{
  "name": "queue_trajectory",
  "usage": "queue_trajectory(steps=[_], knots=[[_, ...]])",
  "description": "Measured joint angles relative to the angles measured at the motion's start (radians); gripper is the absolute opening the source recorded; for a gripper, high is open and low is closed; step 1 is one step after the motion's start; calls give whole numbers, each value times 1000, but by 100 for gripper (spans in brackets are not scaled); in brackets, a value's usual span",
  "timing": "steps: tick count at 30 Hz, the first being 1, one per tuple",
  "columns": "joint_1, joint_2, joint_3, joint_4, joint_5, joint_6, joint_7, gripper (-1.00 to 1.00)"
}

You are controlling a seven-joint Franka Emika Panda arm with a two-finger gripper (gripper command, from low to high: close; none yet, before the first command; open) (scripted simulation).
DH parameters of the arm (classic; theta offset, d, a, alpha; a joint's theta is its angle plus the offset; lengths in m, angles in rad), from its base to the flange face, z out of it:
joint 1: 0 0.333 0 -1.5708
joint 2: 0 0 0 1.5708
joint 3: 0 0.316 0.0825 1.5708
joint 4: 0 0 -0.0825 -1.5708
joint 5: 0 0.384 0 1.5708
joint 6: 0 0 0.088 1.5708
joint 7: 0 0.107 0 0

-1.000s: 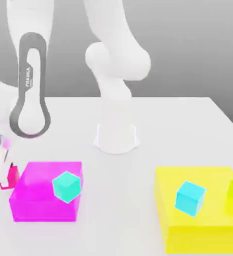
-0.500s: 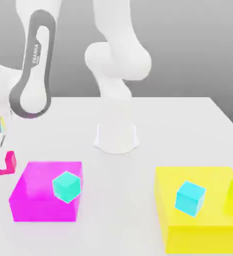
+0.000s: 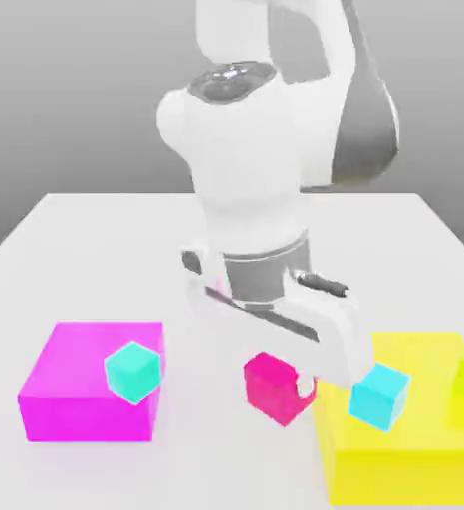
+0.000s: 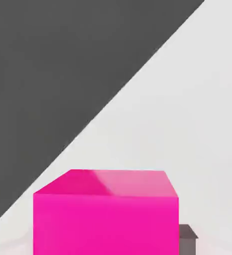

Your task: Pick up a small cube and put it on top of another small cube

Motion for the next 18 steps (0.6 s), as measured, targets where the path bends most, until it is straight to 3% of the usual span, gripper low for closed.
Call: queue_trajectory(steps=[3,7,10,15,16,18], knots=[[140,-12,43,15,-35,-41,105,-100],[342,-30,35,33,-151,-68,264,-100],[364,-31,37,42,-244,-71,374,-100],[382,62,21,10,-300,52,423,-100],[383,78,20,5,-305,73,427,100],[383,78,20,5,-305,73,427,100]])
